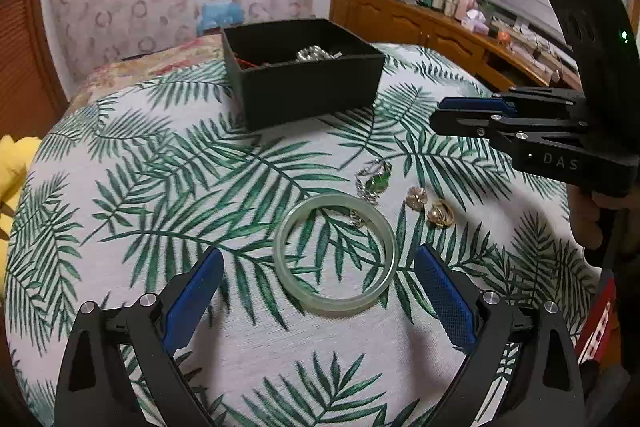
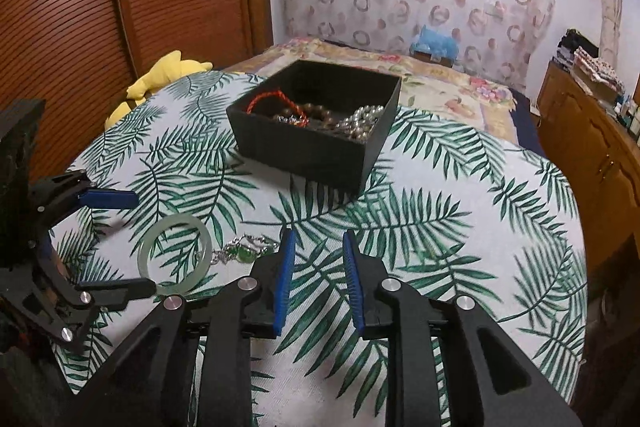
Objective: Organize jewelry
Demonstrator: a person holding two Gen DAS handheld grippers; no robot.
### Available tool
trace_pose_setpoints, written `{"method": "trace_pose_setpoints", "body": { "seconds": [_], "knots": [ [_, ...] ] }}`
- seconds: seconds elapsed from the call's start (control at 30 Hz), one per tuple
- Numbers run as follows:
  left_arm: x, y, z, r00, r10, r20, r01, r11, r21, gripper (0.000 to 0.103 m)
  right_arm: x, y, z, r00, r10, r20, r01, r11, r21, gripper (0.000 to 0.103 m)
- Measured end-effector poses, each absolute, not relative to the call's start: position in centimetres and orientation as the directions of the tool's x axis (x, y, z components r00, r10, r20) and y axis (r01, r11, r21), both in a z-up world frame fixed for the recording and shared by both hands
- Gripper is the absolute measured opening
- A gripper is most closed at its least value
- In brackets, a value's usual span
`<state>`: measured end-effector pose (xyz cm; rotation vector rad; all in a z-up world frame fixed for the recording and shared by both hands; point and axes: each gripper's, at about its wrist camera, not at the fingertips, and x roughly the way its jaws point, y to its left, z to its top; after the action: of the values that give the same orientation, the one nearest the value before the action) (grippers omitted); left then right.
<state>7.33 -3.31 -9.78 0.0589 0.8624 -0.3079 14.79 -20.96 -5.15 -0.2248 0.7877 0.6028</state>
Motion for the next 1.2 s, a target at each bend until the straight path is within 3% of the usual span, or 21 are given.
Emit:
{"method": "trace_pose_setpoints", "body": {
  "seconds": [0.37,0.5,0.53,0.87,0.93,1.0,1.2],
  "knots": [
    [8.0,-4.6,-10.8,0.591,-0.227,-0.774,0.317,0.948,-0.036,0.092,14.4,-20.3,-6.1,0.519,0.434,-0.737,-0.605,0.795,0.042,0.027],
    [7.9,-4.5,-10.5,0.606,-0.216,-0.766,0.319,0.948,-0.015,0.070,14.4,-20.0,-6.4,0.508,0.436,-0.743,-0.613,0.789,0.043,0.027],
    [7.8,-4.4,-10.5,0.608,-0.218,-0.763,0.319,0.948,-0.016,0.069,14.4,-19.9,-6.4,0.505,0.436,-0.745,-0.615,0.788,0.044,0.027],
    [6.7,-2.4,-9.4,0.656,-0.224,-0.721,0.279,0.959,-0.044,0.069,14.5,-17.3,-7.1,0.478,0.452,-0.753,-0.632,0.773,0.063,0.027],
    [6.4,-2.1,-9.2,0.666,-0.220,-0.713,0.271,0.962,-0.043,0.069,14.4,-16.7,-7.3,0.472,0.451,-0.758,-0.642,0.765,0.056,0.030],
    [6.2,-1.7,-9.0,0.671,-0.221,-0.707,0.267,0.962,-0.047,0.069,14.4,-16.2,-7.4,0.473,0.444,-0.761,-0.643,0.765,0.047,0.042],
    [5.9,-1.4,-9.0,0.673,-0.228,-0.703,0.266,0.962,-0.058,0.069,15.2,-15.6,-7.9,0.466,0.421,-0.778,-0.635,0.771,0.037,0.043]
  ]
}}
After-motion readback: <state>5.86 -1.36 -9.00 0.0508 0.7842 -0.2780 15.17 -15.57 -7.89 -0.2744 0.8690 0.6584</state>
